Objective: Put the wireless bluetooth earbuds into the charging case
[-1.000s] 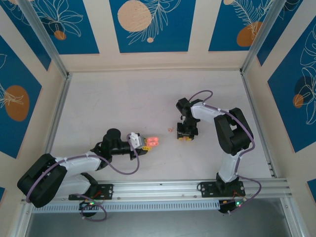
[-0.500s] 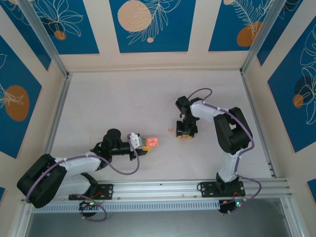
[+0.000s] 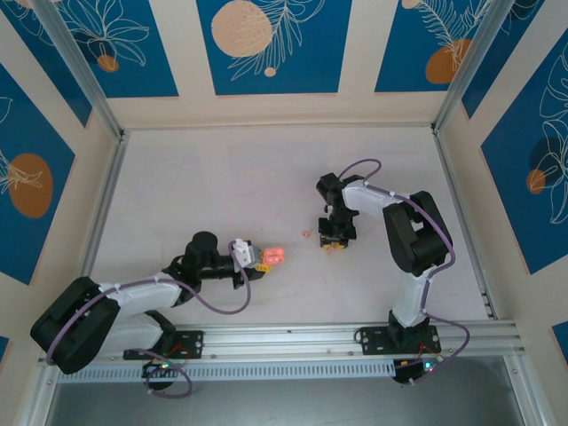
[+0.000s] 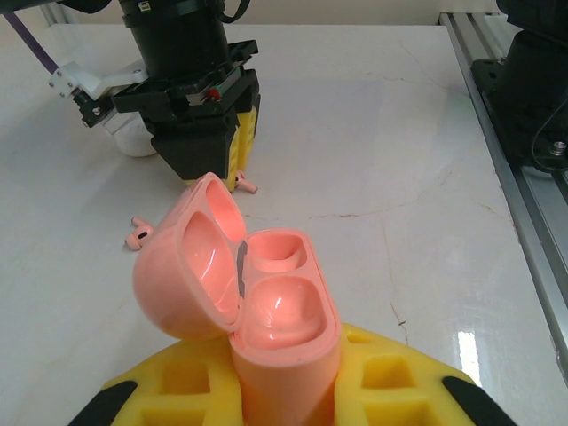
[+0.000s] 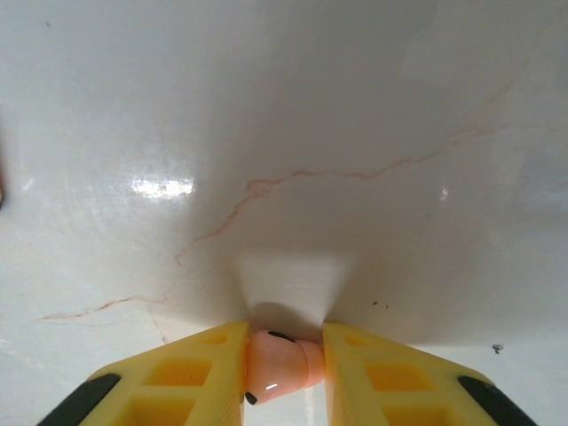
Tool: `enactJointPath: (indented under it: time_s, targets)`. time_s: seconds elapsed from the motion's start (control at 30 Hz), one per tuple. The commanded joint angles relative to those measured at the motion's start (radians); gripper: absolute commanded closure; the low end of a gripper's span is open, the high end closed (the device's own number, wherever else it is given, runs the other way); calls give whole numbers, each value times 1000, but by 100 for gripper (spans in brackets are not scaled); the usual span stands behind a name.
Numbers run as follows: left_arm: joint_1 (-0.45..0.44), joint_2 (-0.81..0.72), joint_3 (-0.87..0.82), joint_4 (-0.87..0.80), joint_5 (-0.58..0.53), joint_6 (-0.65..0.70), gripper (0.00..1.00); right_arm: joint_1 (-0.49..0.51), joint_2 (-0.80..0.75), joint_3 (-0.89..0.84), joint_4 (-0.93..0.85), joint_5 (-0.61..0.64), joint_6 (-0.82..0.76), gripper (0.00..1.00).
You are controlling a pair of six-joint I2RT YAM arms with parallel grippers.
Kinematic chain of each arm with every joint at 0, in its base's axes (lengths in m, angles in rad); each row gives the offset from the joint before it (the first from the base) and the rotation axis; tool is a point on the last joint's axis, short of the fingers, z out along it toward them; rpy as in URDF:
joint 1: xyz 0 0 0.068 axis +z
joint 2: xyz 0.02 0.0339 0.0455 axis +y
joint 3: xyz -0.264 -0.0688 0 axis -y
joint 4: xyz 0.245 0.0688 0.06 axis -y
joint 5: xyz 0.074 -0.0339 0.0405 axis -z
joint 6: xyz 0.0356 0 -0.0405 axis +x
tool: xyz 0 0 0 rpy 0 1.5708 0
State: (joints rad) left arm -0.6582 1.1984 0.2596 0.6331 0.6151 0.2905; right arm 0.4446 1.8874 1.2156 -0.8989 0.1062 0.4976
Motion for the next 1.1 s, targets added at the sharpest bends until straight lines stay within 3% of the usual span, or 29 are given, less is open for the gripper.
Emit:
enactJointPath:
  time_s: [0.0,0.17,0.33,0.73,0.9,1.07]
  targets:
    - [8,-7,0,0,-1,9,84,0,9,-3,8,11,-2,75]
    - [9,11,-3,31,-6,3,84,2,-57,-43,51,1,13,76]
    - [8,89,-16,156,-10,-19,85,34,-197,-140,211,-13,51,77]
    - [1,403,-54,752,-52,-161,86,153,-631,-433,696,-19,30,78]
    - [-15,451,-17,774,-40,-165,87,170,-795,-568,900,-54,30,78]
    - [-24,441,-3,774,-49,-162,87,185,-859,-647,1015,-120,37,78]
